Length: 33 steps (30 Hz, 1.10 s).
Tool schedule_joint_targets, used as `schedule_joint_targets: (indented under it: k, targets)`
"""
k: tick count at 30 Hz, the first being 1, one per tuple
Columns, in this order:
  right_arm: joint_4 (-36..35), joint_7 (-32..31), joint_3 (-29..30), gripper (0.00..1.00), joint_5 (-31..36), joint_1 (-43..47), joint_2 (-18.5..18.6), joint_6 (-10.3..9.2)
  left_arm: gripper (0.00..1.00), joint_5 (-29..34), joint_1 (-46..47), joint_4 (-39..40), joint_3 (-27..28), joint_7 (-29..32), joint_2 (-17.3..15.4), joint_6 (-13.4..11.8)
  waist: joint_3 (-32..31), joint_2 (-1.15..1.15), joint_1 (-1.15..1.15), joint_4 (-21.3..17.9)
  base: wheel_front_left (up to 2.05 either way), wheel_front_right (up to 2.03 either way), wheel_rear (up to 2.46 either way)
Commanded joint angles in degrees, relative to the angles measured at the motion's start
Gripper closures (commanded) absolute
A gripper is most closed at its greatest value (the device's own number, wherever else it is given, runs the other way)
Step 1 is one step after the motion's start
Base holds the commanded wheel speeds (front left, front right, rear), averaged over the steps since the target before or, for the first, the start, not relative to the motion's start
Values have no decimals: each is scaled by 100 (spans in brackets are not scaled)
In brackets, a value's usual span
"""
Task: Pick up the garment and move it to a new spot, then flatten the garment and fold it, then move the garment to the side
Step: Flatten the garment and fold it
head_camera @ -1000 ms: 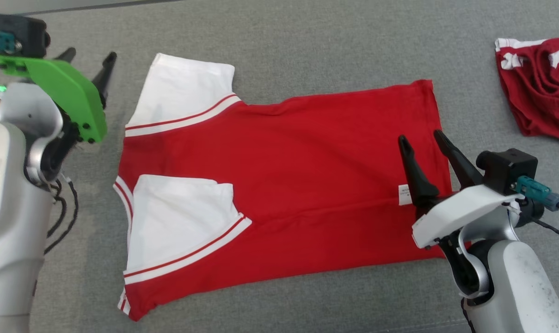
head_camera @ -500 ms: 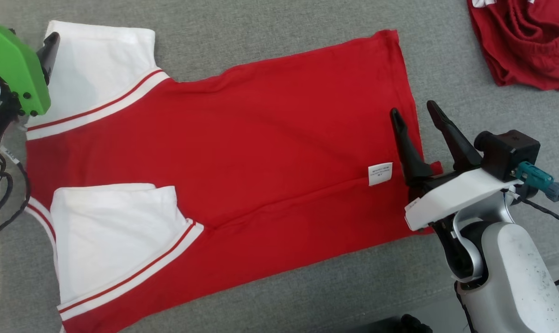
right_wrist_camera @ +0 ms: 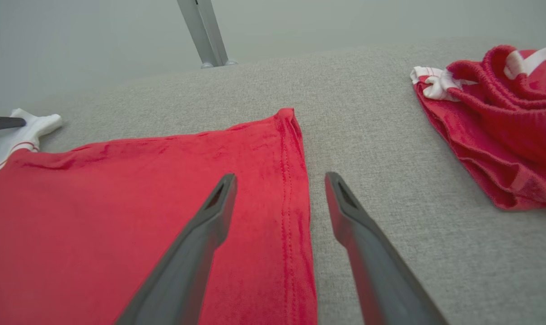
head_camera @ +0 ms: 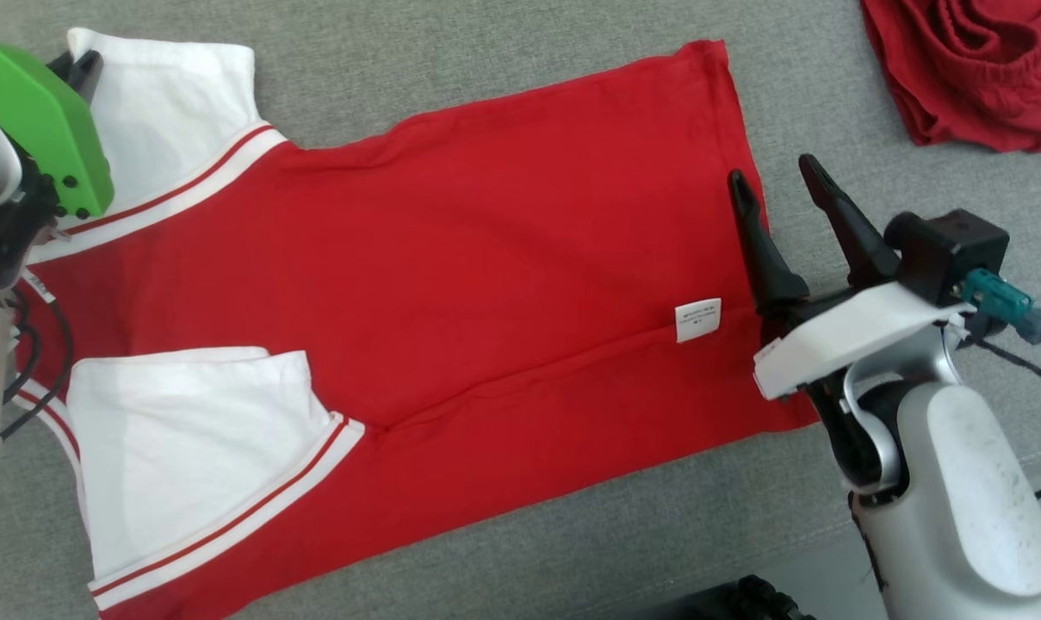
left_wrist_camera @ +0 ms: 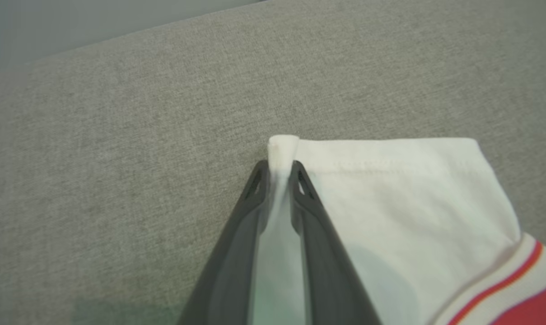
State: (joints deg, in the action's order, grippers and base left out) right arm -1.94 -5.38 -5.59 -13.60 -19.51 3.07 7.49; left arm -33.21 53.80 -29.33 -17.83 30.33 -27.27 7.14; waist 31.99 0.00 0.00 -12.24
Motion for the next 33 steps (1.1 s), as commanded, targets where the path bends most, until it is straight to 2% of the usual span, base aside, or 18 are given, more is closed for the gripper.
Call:
schedule_joint_targets:
  k: [1, 8, 13, 21, 23, 26, 33]
  targets:
    - [54, -59, -9, 0, 69, -205, 114, 1, 100, -35, -69, 35, -11, -115, 21, 28, -88, 0, 0, 95, 0, 0, 0]
    - [637, -455, -212, 0, 210, -1093, 793, 0, 100, -131, -107, 131, -151, -786, 274, 30, -352, 0, 0, 487, 0, 0, 0]
    - [1460, -763, -412, 0, 222, -1754, 1274, 0, 100, -277, -173, 225, -356, -1161, 474, 33, -471, 0, 0, 838, 0, 0, 0]
    - [2775, -1127, -832, 0, 65, -2362, 1669, -1, 100, -495, -191, 277, -716, -1577, 606, 33, -515, 0, 0, 1208, 0, 0, 0]
    - [3048, -1184, -864, 59, 99, -2450, 1733, -1, 100, -538, -204, 244, -784, -1655, 622, 34, -542, 0, 0, 1253, 0, 0, 0]
    - [3304, -1170, -922, 100, 76, -2571, 1741, -1, 100, -611, -212, 196, -884, -1753, 625, 34, -589, 0, 0, 1287, 0, 0, 0]
    - [3731, -688, -1007, 100, 44, -2790, 1746, -2, 100, -736, -136, -12, -1008, -2124, 619, 34, -816, 0, 0, 1270, 0, 0, 0]
